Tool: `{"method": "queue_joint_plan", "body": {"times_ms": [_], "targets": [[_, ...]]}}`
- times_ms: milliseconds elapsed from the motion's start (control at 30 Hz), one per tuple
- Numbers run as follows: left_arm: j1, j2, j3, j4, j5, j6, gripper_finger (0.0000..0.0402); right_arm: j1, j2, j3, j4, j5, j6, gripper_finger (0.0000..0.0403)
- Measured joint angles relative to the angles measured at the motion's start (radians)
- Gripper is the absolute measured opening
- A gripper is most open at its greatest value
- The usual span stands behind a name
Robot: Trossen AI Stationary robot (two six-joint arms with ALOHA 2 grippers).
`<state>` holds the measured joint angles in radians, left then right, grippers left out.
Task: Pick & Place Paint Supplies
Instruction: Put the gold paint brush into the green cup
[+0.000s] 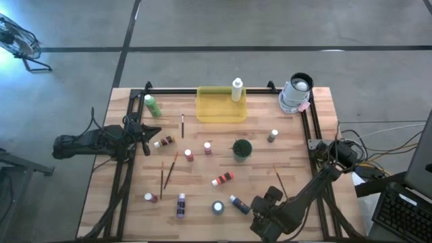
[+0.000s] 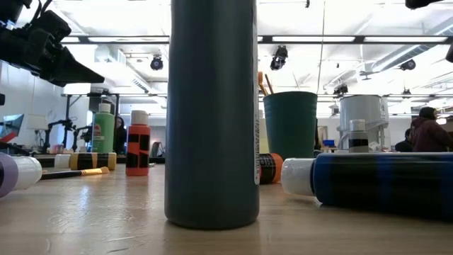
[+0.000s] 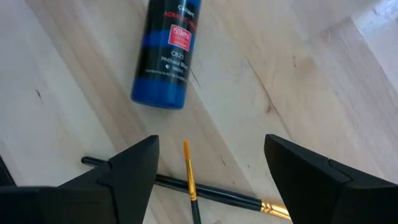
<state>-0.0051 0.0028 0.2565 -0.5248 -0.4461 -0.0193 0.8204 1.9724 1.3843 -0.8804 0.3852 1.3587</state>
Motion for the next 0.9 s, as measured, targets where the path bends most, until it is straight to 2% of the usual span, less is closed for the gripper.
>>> {"method": "queue_joint_plan", "body": {"times_ms": [200,400,900], "targets": [[0.0,0.0,0.0,0.0,0.0,0.0,0.0023,-0.005,0.0,-0.018,0.021,-0.001,0.0,0.0289],[0.0,0.0,0.0,0.0,0.0,0.0,0.0023,-0.008,0.0,-0.063,0.107,-0.036,0.002,0.0265],[0.0,0.0,0.0,0.0,0.0,0.0,0.0023,-0.01,0.013,-0.099,0.15,-0.052,0.003,0.0217]]}}
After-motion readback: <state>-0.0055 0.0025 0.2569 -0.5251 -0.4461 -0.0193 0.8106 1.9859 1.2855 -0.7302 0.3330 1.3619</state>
